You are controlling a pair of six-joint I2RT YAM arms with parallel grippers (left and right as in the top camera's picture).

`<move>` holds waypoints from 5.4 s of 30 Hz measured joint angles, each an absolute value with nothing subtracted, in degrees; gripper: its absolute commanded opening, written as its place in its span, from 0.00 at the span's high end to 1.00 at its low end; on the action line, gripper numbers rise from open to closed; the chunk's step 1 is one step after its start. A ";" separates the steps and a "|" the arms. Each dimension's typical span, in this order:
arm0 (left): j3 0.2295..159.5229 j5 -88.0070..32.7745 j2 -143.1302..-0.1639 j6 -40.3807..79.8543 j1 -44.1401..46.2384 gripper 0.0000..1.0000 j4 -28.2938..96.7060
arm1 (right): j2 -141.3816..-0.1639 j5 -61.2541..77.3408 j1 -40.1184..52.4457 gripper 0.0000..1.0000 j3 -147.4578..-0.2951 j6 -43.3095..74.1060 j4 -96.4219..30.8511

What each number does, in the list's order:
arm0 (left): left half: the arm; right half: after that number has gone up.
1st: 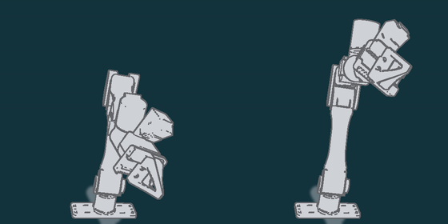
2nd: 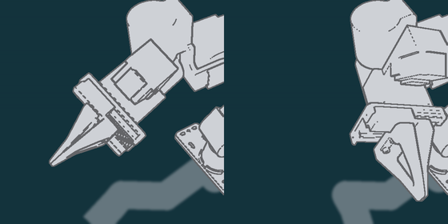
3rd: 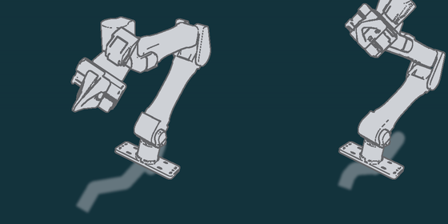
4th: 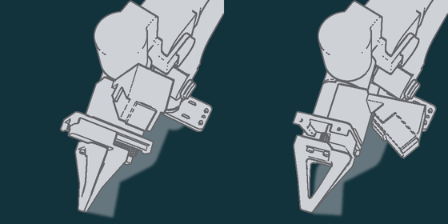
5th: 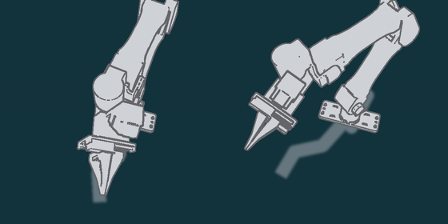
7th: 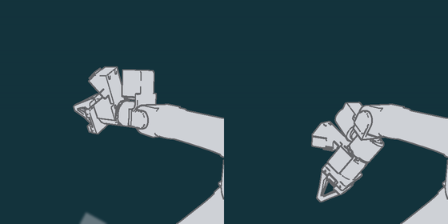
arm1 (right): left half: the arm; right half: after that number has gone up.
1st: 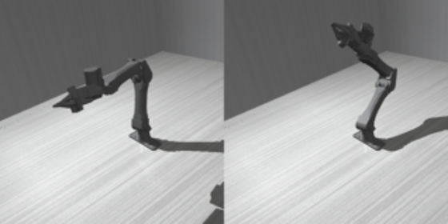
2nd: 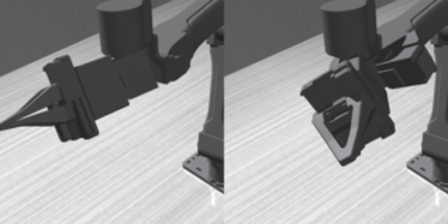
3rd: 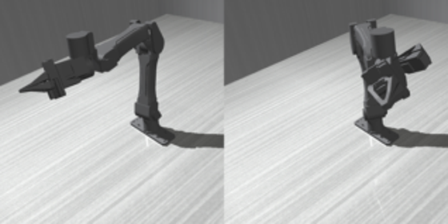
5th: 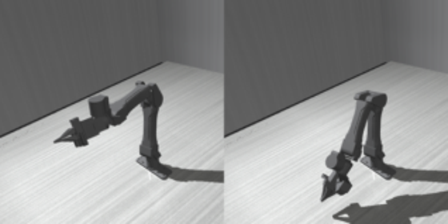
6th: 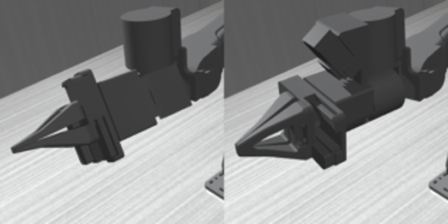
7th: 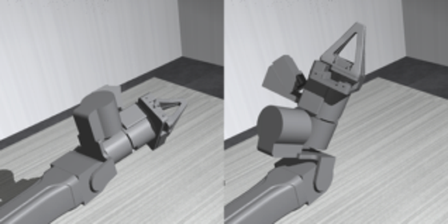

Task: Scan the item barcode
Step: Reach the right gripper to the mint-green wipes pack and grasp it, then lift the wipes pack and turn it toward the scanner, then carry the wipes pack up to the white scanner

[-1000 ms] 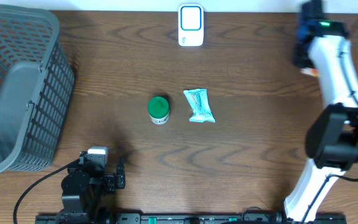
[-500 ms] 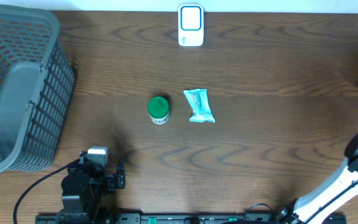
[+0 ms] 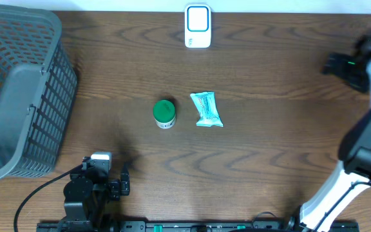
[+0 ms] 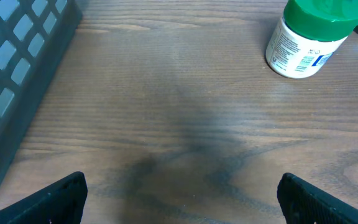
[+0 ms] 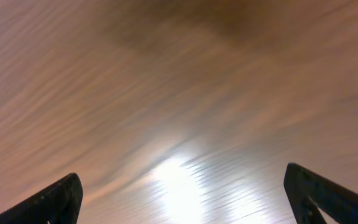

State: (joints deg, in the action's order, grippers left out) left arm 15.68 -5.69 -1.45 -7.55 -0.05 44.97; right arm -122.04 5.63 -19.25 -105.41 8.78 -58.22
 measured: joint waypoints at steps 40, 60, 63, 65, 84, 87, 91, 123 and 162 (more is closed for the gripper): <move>15.68 -5.69 -1.45 -7.55 -0.05 0.02 44.95 | -129.69 -13.13 36.34 0.42 -105.49 14.94 -61.60; 15.68 -5.69 -1.45 -7.55 -0.05 0.02 44.95 | -130.56 -7.01 35.86 0.99 -106.43 12.84 -69.80; 15.68 -5.69 -1.45 -7.55 -0.05 0.02 44.97 | -127.37 1.91 34.26 0.99 -106.43 8.93 -70.19; 15.68 -5.69 -1.45 -7.55 -0.05 0.02 44.97 | -124.75 10.46 31.70 0.99 -106.45 4.93 -70.91; 15.68 -5.69 -1.45 -7.55 -0.05 0.02 44.97 | -123.87 71.88 6.96 0.99 -106.04 -18.20 -74.32; 15.68 -5.69 -1.45 -7.55 -0.05 0.02 44.97 | -127.13 78.02 7.03 0.99 -106.00 -18.87 -74.39; 15.68 -5.69 -1.45 -7.55 -0.05 0.02 44.97 | -133.49 83.35 7.20 0.99 -105.86 -18.87 -73.69; 15.68 -5.69 -1.45 -7.55 -0.05 0.02 44.97 | -133.05 75.20 12.14 0.99 -105.82 -29.02 -90.02; 15.68 -5.69 -1.45 -7.55 -0.05 0.02 44.97 | -141.27 -5.45 24.18 0.99 -117.56 -17.67 0.08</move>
State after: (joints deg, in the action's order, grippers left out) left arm 15.68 -5.69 -1.45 -7.55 -0.05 44.97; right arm -141.27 -5.45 24.18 -117.56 -17.67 0.08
